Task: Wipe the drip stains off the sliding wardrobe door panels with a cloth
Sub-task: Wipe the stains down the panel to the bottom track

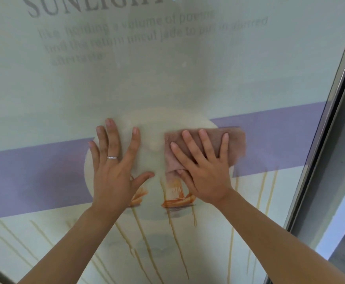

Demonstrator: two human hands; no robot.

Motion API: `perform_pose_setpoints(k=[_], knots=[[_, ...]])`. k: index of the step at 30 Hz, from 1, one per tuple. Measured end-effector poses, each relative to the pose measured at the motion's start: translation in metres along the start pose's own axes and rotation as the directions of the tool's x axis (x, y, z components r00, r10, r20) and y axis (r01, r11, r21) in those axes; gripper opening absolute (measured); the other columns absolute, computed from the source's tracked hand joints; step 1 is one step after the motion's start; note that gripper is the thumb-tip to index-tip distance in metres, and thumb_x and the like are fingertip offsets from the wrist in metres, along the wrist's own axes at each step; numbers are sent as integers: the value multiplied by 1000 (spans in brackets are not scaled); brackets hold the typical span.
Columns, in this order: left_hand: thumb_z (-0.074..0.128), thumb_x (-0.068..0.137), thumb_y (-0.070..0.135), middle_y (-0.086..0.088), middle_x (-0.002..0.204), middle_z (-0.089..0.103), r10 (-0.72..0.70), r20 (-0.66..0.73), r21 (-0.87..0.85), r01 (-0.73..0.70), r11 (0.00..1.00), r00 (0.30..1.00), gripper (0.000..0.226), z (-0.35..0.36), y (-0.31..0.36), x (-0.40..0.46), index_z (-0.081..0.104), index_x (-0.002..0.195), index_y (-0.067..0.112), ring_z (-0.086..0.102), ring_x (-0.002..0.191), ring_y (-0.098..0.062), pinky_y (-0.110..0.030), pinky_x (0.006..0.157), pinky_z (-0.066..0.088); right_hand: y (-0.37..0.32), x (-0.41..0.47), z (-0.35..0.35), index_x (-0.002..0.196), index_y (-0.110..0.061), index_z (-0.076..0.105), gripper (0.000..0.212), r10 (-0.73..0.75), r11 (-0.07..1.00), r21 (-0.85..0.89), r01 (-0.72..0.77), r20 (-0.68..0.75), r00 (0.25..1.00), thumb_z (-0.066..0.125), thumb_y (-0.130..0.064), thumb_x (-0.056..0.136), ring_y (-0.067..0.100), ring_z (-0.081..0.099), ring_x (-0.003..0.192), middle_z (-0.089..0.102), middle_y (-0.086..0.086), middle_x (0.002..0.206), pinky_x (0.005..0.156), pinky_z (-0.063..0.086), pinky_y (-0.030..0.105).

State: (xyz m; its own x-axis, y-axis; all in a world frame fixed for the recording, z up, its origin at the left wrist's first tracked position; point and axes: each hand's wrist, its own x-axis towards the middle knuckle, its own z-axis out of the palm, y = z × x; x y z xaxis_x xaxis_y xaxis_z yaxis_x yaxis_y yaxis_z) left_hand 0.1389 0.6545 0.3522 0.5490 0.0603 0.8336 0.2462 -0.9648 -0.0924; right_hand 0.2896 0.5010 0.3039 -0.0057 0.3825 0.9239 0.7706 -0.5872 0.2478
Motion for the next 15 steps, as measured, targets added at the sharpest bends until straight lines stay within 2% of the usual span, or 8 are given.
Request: perform_pose_setpoints(k=[4, 6, 8, 10, 13, 15], knots=[[24, 82, 74, -18, 154, -11, 33, -21, 51, -32, 998, 999, 84, 13, -7, -26, 7, 150, 27, -15, 142, -30, -50, 113, -3, -14, -2, 7, 149, -26, 26, 52, 58, 998, -16, -59, -43, 997, 20, -45, 101, 27, 0, 149, 20, 1, 157, 112, 3, 67], [32, 76, 72, -13, 156, -15, 41, -36, 87, -37, 996, 999, 89, 20, -9, -35, 9, 150, 26, -12, 142, -34, -54, 112, -1, -17, -3, 13, 151, -25, 23, 54, 42, 998, -38, -44, -60, 997, 20, -46, 101, 29, 0, 149, 8, 0, 162, 112, 3, 68], [41, 71, 71, -15, 156, -8, 30, -79, 105, -21, 994, 996, 94, 24, -9, -41, 12, 149, 26, -4, 141, -41, -56, 110, 3, -18, -6, 18, 151, -25, 24, 54, -2, 999, -50, -3, -94, 996, 22, -46, 101, 30, 2, 149, 2, 0, 163, 112, 3, 69], [55, 65, 70, -21, 154, 4, 9, -141, 107, 6, 994, 990, 100, 25, -7, -44, 18, 147, 26, 2, 139, -44, -57, 108, 3, -18, -7, 19, 150, -25, 24, 53, -34, 998, -62, 26, -125, 992, 23, -45, 100, 30, 3, 149, 9, 1, 161, 112, 4, 68], [78, 47, 56, -22, 152, 13, -2, -196, 139, 30, 990, 981, 115, 30, -1, -61, 26, 145, 24, 6, 138, -45, -58, 107, 4, -18, -8, 19, 149, -24, 25, 52, -64, 996, -65, 53, -170, 983, 22, -43, 101, 31, 11, 147, 23, 5, 157, 111, 5, 67], [83, 40, 55, -20, 151, 17, 28, -188, 169, 4, 986, 982, 120, 43, -2, -81, 30, 142, 24, 10, 137, -44, -64, 105, 13, -21, -13, 21, 148, -23, 28, 51, -85, 996, -53, 76, -202, 976, 22, -42, 101, 34, 17, 145, 26, 7, 156, 111, 5, 67]])
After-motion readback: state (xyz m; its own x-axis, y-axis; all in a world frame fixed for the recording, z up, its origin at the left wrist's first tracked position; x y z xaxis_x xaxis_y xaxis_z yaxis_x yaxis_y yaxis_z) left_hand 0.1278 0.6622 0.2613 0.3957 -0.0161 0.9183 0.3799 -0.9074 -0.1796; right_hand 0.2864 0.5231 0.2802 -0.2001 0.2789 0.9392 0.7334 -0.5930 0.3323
